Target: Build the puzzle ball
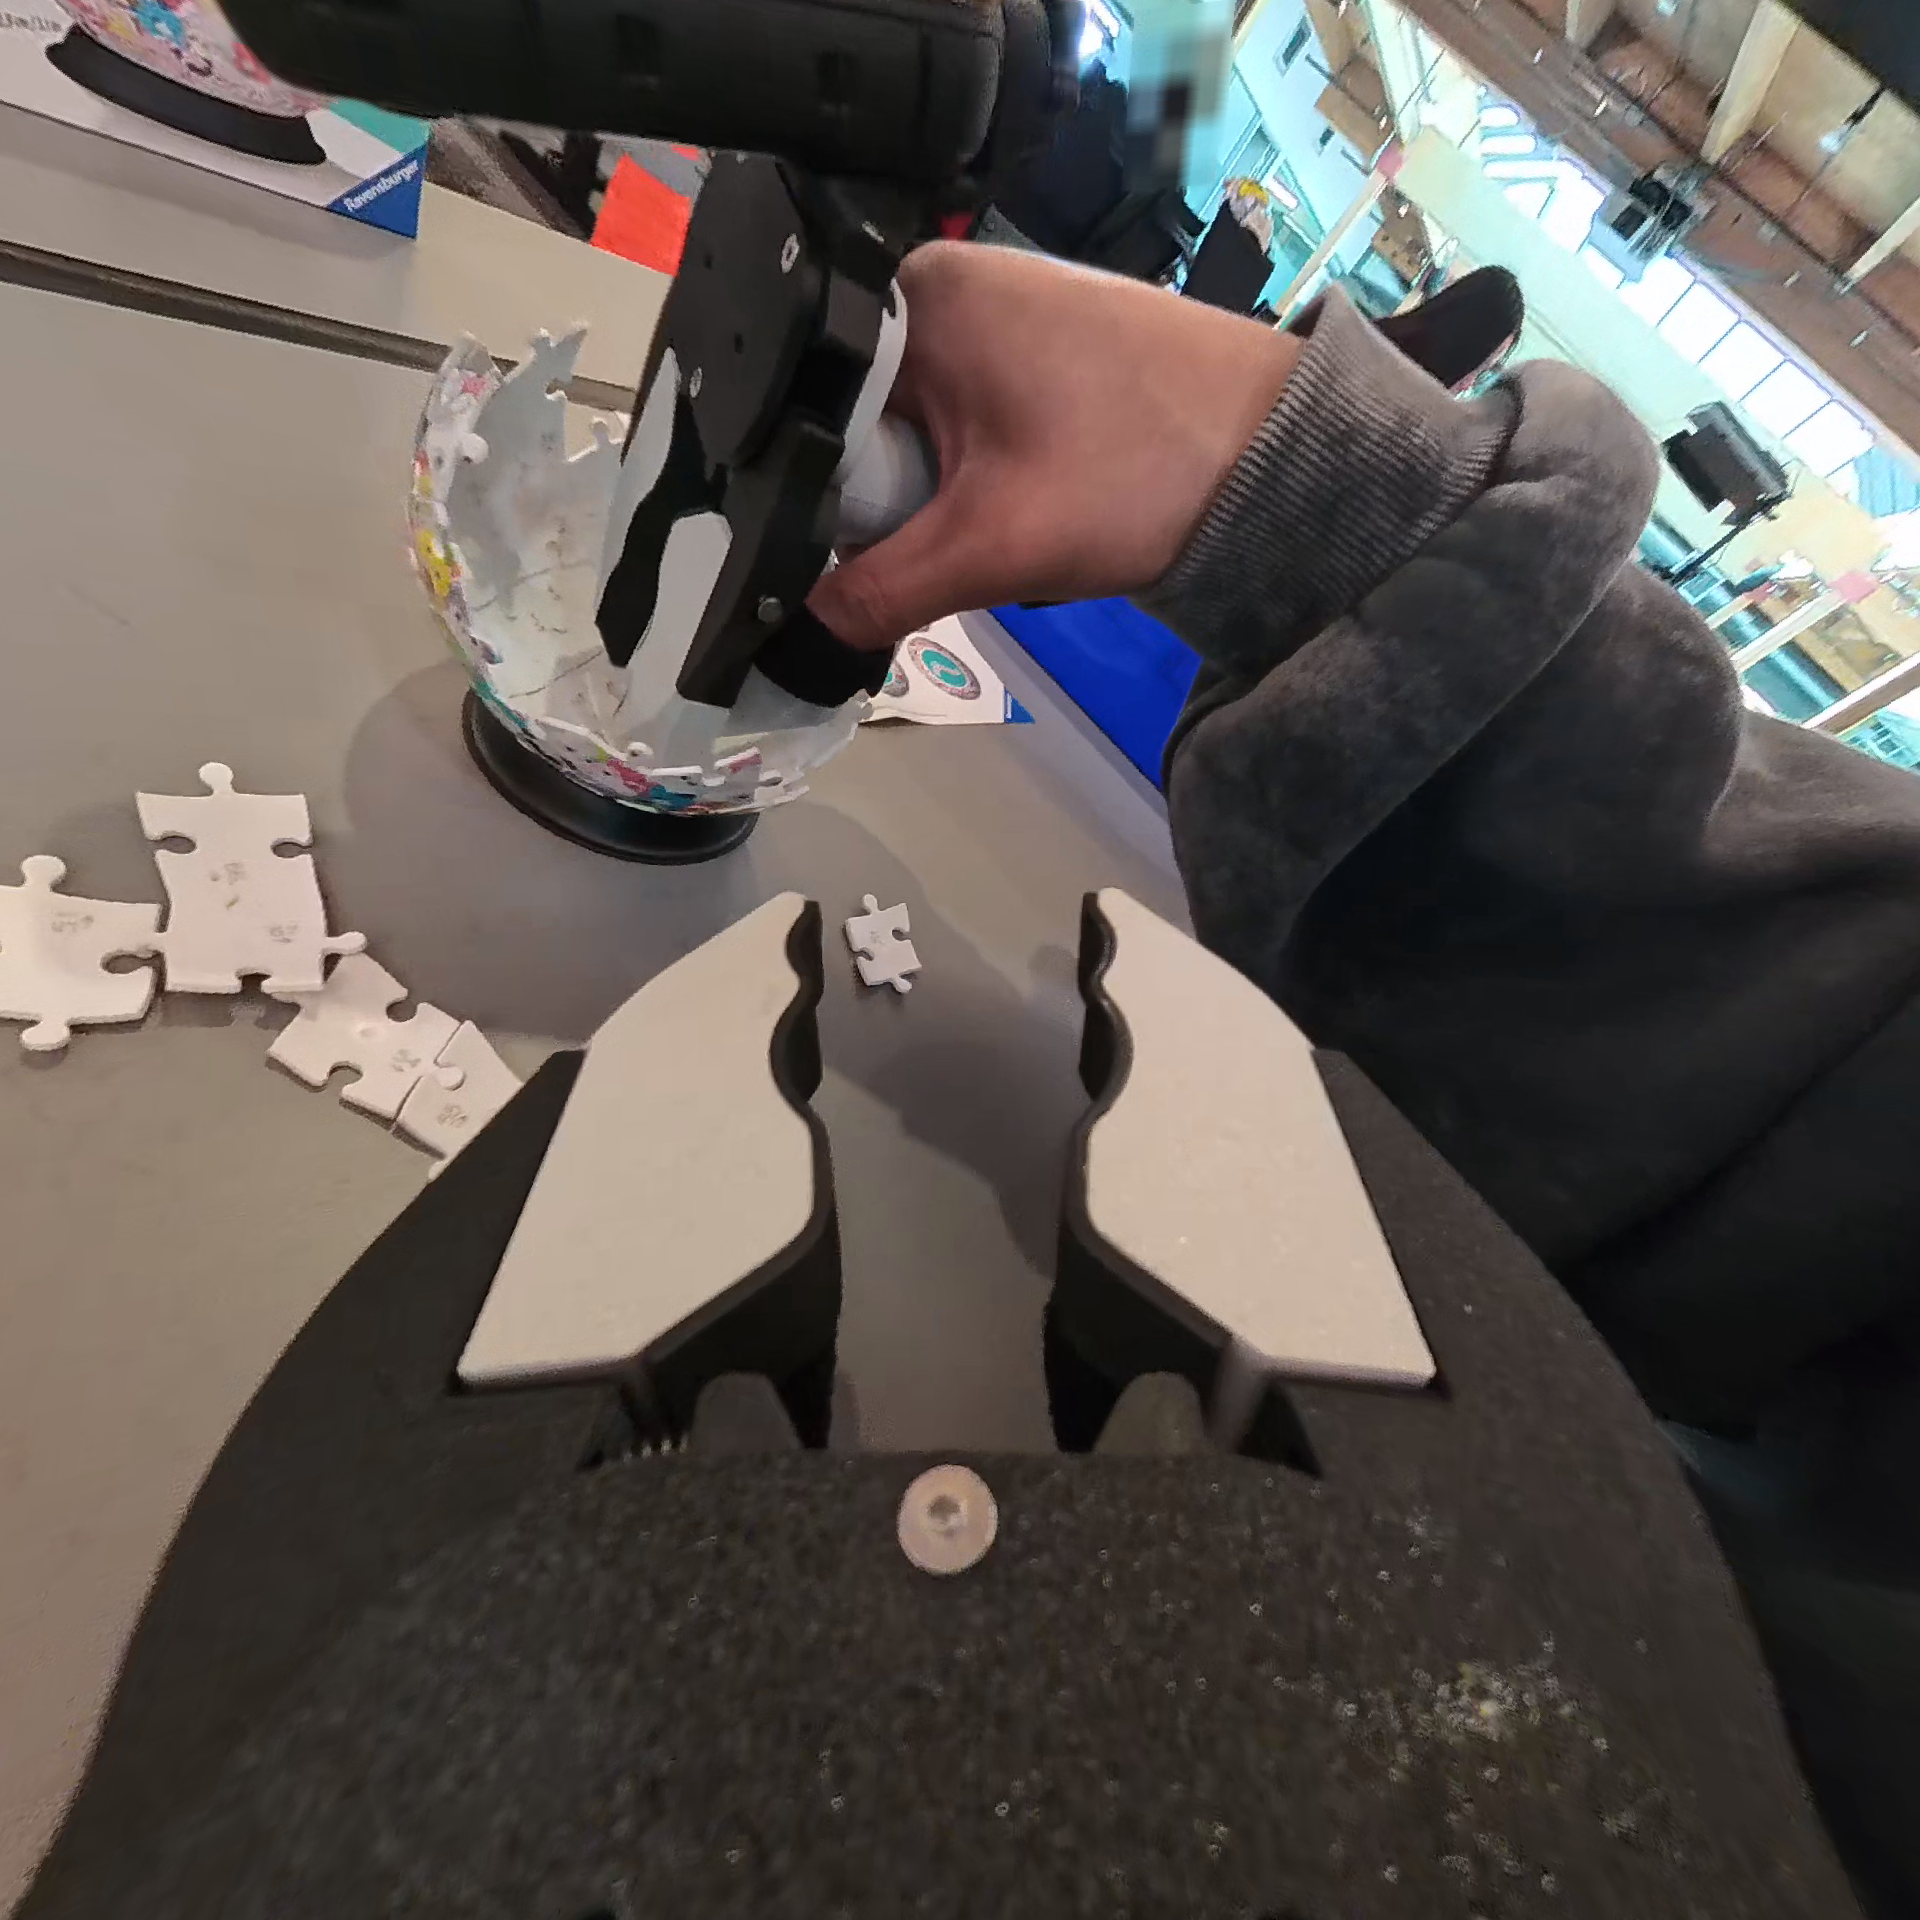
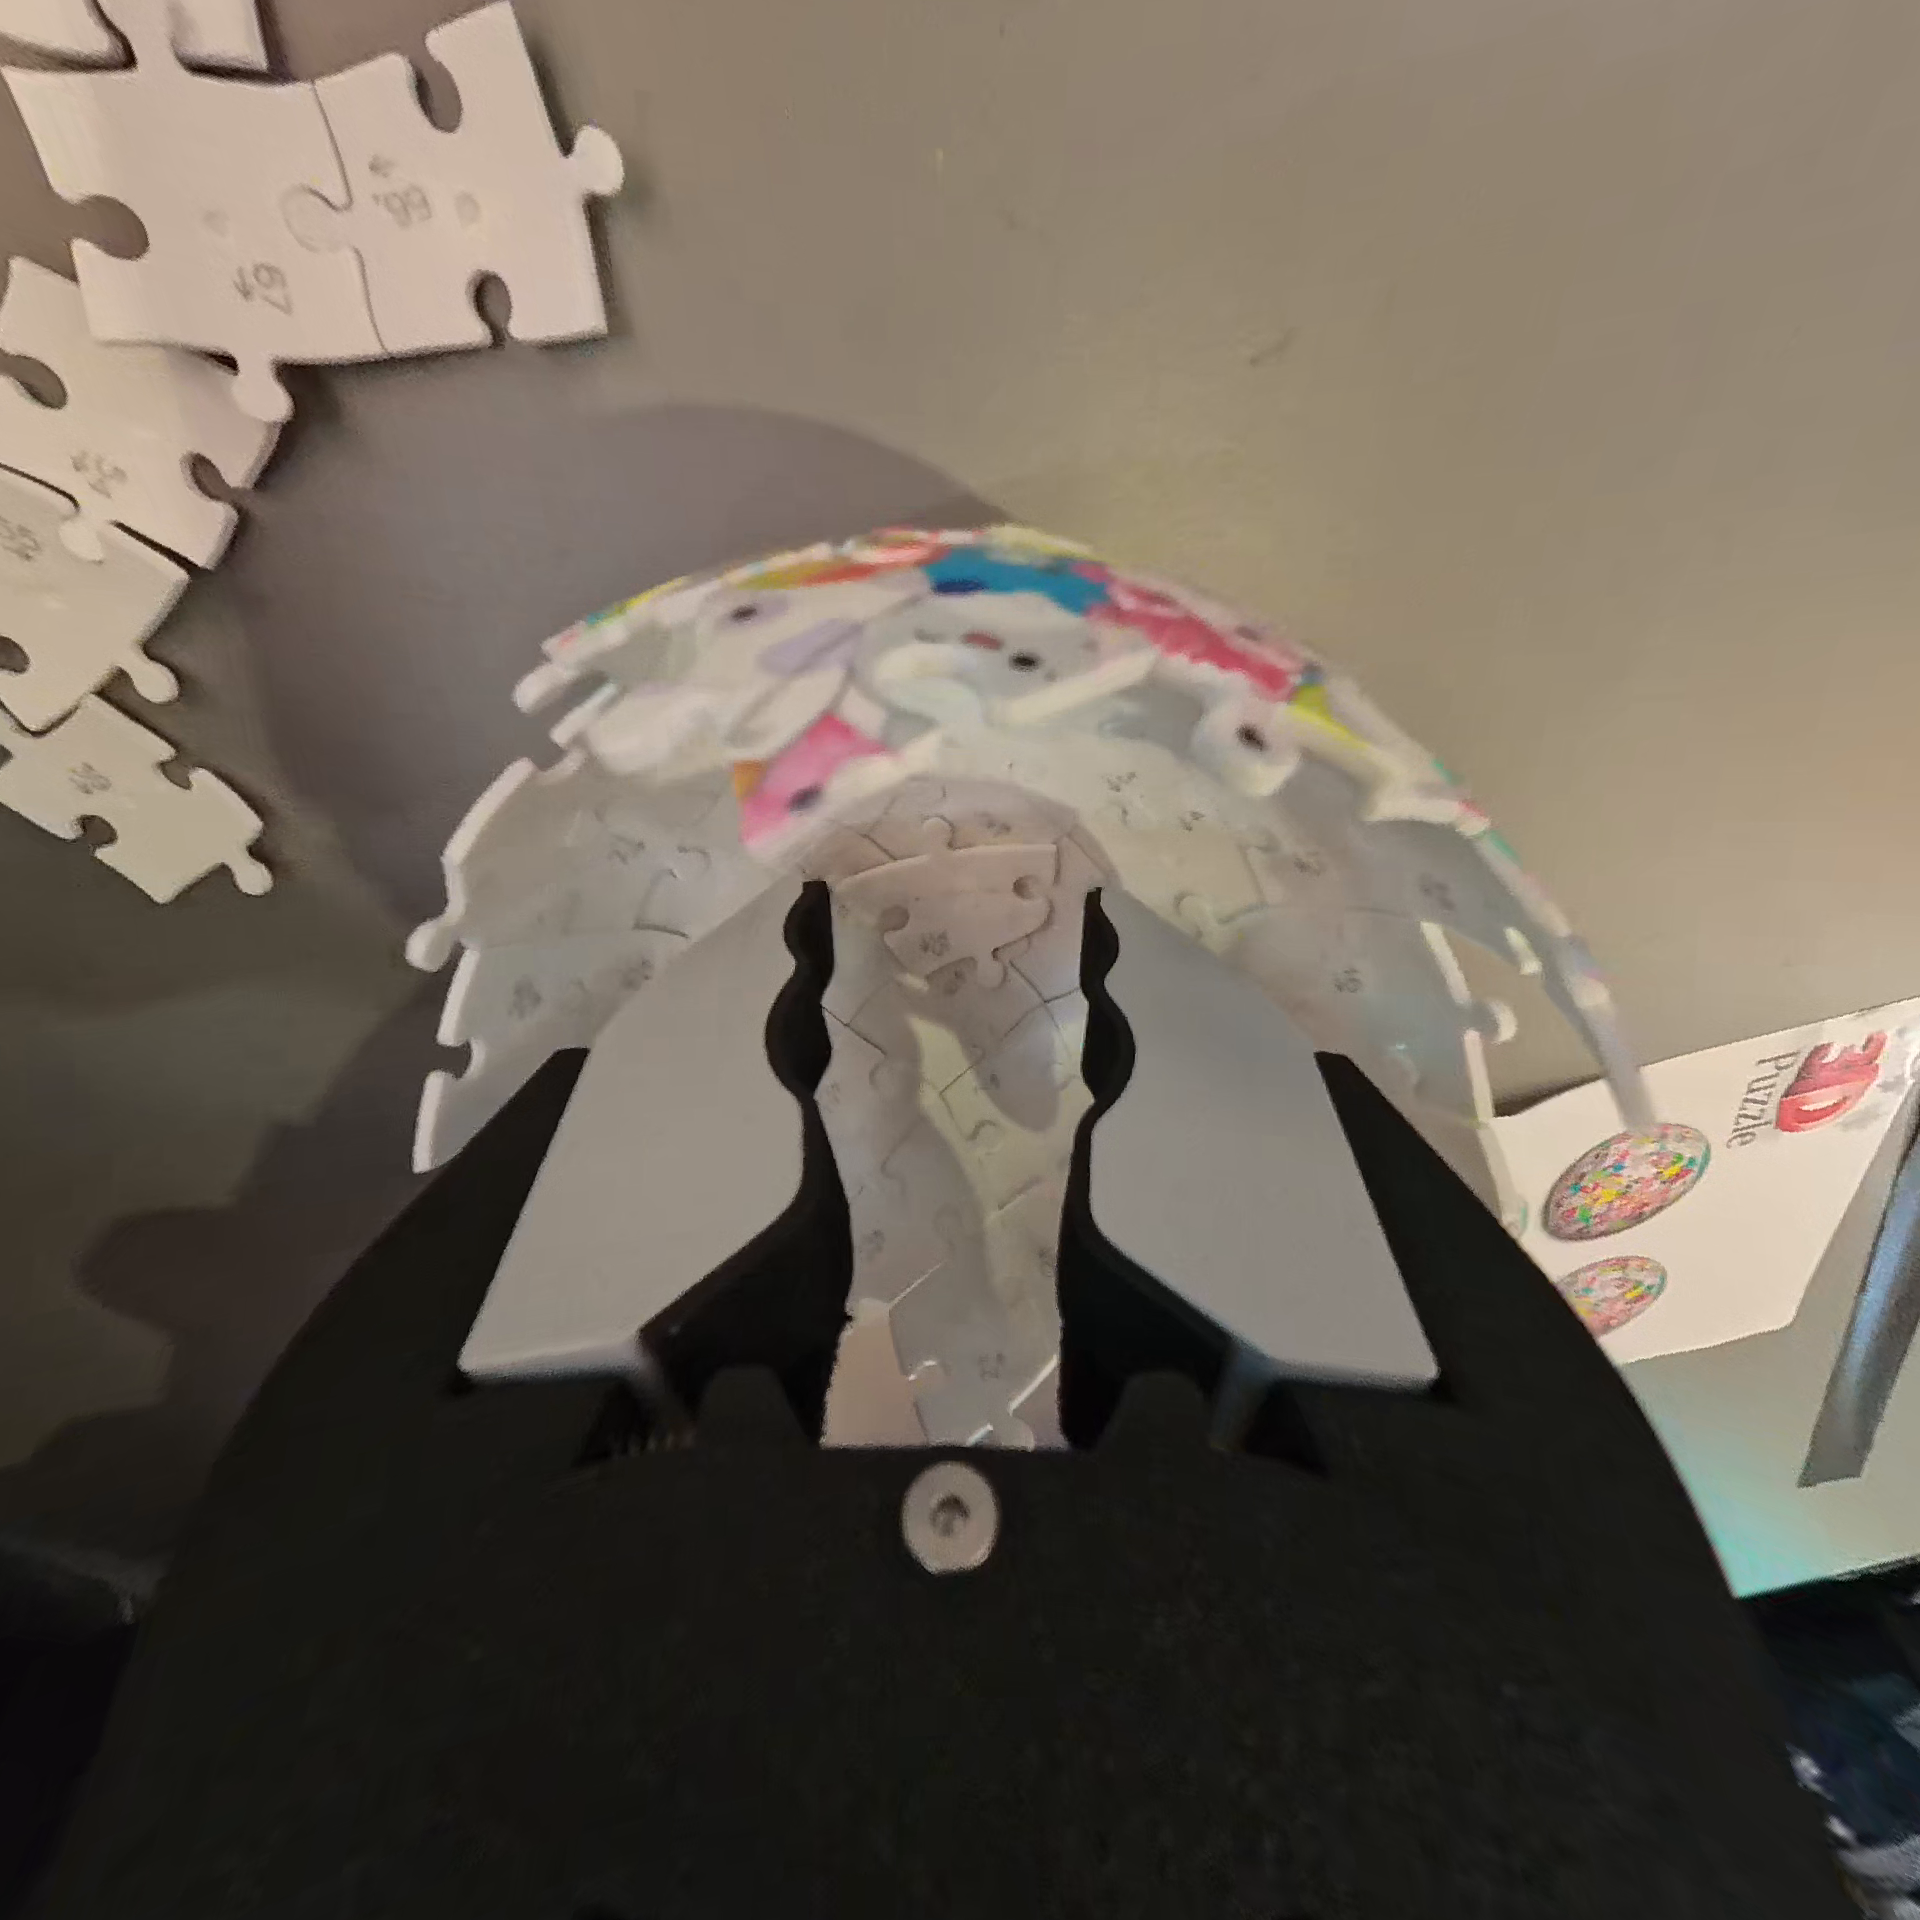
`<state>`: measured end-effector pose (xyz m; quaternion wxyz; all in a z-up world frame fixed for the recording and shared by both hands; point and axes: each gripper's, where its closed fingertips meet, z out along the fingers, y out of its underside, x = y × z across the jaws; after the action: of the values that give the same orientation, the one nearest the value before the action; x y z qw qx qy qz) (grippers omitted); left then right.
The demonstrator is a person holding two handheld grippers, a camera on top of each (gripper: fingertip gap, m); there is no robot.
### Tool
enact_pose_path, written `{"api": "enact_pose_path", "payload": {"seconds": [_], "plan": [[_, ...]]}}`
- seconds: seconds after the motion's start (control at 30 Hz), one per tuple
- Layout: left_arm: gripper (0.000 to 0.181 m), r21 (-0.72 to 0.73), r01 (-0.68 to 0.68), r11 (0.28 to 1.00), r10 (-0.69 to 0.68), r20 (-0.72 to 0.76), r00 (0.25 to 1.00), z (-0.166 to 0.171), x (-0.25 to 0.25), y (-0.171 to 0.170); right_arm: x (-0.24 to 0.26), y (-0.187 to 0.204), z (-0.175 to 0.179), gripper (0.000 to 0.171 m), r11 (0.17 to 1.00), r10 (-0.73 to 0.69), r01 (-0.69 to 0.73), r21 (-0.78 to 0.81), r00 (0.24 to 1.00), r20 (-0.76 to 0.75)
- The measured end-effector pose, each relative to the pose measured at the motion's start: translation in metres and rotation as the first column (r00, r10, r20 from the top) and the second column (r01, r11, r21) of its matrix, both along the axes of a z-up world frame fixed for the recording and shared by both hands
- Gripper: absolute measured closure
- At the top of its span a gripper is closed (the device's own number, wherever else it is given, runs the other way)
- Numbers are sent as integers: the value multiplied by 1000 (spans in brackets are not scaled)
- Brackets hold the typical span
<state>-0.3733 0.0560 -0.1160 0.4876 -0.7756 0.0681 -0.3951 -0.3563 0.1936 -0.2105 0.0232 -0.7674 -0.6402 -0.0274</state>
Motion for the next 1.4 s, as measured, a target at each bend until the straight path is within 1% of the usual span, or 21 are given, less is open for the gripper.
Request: {"api": "enact_pose_path", "payload": {"seconds": [0.1,0.2,0.6,0.83,0.93,1.03,1.13,1.17,1.23,1.3,1.4], "plan": [[135,0,-1,1000,1,-8,1000,-1,-1,0,0,-1,0,126,1000,-17,17,1,1000,-19],[135,1,2,1000,-2,-30,1000,-2,1,0,1,-1,-2,132,1000,-28,28,-9,999,-40],[135,17,-2,1000,4,-89,996,-3,6,-1,1,-2,-1,132,1000,-24,25,18,997,-72],[135,21,-9,1000,11,-88,996,-1,5,-1,7,-1,1,132,999,-6,9,45,998,-60],[135,23,-13,1000,15,-87,996,-1,3,0,5,-1,11,132,998,7,0,71,996,-91],[135,21,-20,1000,21,-61,998,0,2,1,6,1,34,132,991,33,-19,134,994,-108],[135,13,-39,999,39,6,999,5,-5,2,-3,-16,73,132,971,145,-105,217,973,-179],[135,4,-45,999,45,42,998,7,-8,2,-6,-28,85,132,957,206,-154,244,958,-202],[136,-2,-31,1000,31,151,988,15,-9,1,-7,-49,105,132,927,284,-206,312,931,-230],[137,-12,-5,1000,7,253,967,23,-7,-2,-7,-80,112,132,907,353,-259,332,897,-264],[139,-29,48,998,-36,310,950,25,2,-6,-3,-119,115,132,880,419,-297,372,853,-311]]}}
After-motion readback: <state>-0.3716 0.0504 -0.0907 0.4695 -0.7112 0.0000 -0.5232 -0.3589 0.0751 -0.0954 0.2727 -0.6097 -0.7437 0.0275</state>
